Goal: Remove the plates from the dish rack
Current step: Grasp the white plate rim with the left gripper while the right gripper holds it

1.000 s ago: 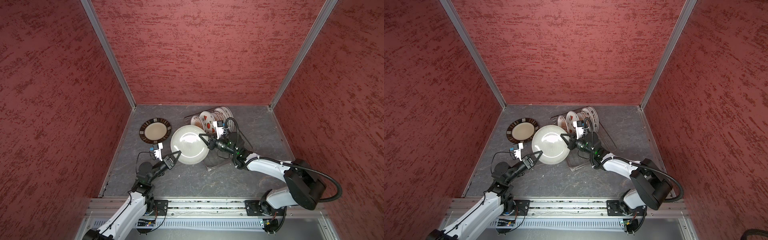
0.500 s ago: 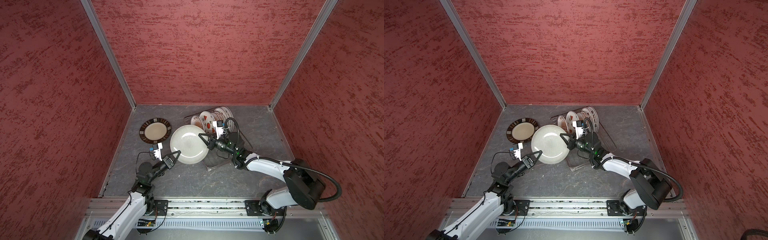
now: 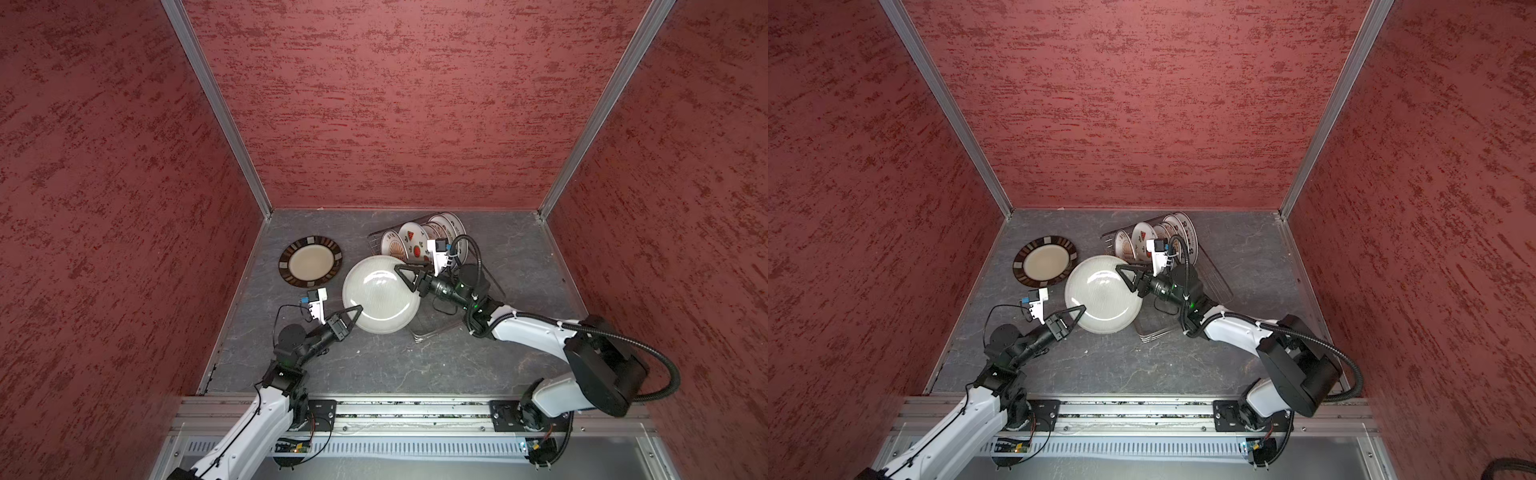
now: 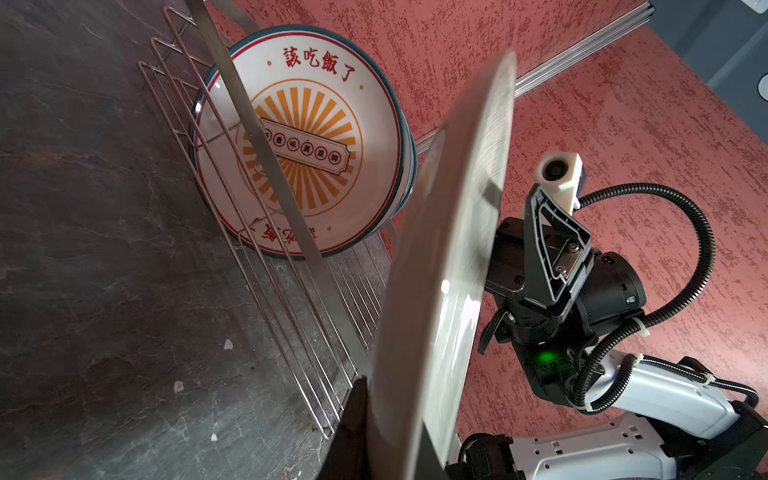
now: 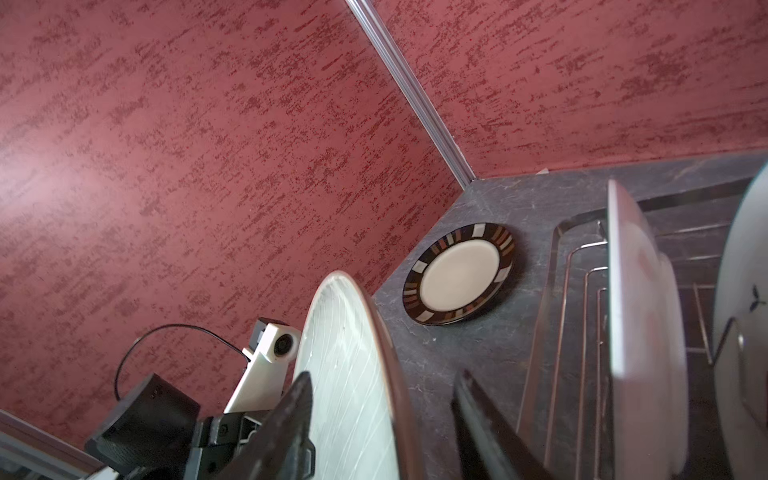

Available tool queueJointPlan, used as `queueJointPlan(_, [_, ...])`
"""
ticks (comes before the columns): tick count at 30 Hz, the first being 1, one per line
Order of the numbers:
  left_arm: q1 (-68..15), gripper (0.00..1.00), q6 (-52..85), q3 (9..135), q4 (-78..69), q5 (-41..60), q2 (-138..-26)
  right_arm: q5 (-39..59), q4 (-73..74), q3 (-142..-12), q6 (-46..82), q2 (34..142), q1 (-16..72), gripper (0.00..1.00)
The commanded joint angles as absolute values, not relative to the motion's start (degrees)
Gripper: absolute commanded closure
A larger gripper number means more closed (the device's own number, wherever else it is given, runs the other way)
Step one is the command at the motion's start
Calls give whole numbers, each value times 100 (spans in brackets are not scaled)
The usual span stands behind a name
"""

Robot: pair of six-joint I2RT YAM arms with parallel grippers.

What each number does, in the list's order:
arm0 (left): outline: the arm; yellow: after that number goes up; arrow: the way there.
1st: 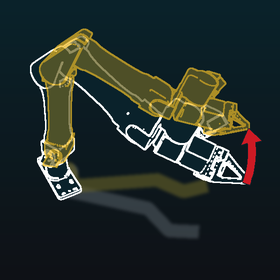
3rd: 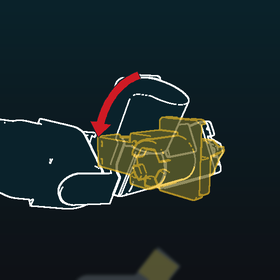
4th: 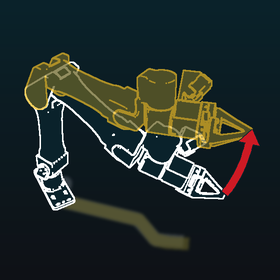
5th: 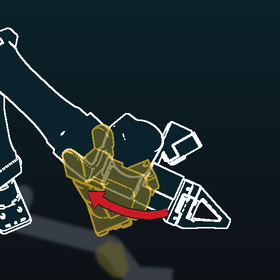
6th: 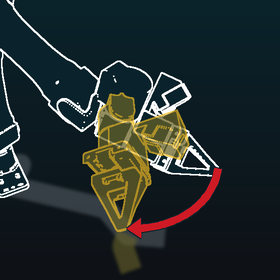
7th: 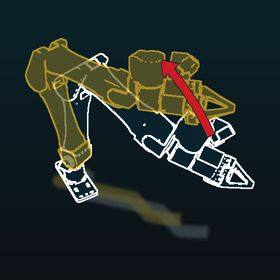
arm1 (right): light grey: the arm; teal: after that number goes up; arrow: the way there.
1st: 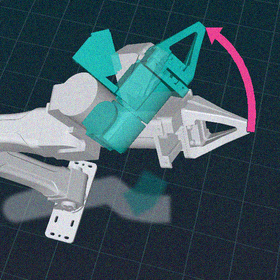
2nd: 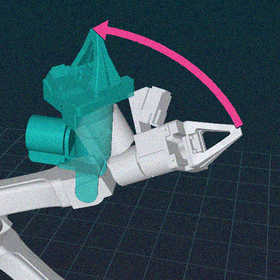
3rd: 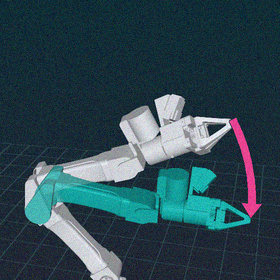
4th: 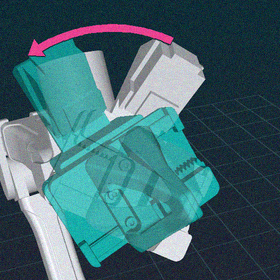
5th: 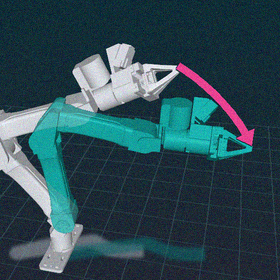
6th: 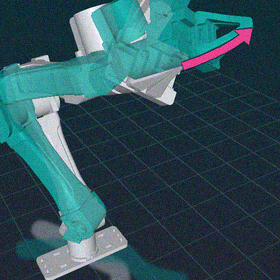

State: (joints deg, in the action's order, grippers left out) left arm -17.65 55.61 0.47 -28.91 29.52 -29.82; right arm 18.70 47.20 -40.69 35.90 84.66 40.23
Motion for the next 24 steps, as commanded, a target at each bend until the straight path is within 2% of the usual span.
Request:
queueJointPlan(1, [-1793, 100, 5484, -35, -3621, 2988, -2689, 1578, 4700, -4203, 3441, 8181, 4016, 24])
queueJointPlan(2, [-1793, 100, 5484, -43, -3608, 2996, -2665, 1512, 4664, -4174, 3423, 8142, 4012, 3])
queueJointPlan(3, [-1788, 100, 5485, -40, -3589, 2989, -2631, 1427, 4630, -4152, 3428, 8110, 4017, 1])
queueJointPlan(10, [-1771, 100, 5477, -68, -3404, 2885, -2354, 927, 4149, -3996, 3022, 7706, 4017, 1])
queueJointPlan(20, [-1784, 100, 5414, 298, -2069, 2332, -1558, 805, 4425, -3267, 2561, 6878, 4008, 1])
queueJointPlan(24, [-1687, 100, 5483, 369, -1994, 2276, -1485, 656, 4452, -3484, 2347, 6725, 4008, 1])
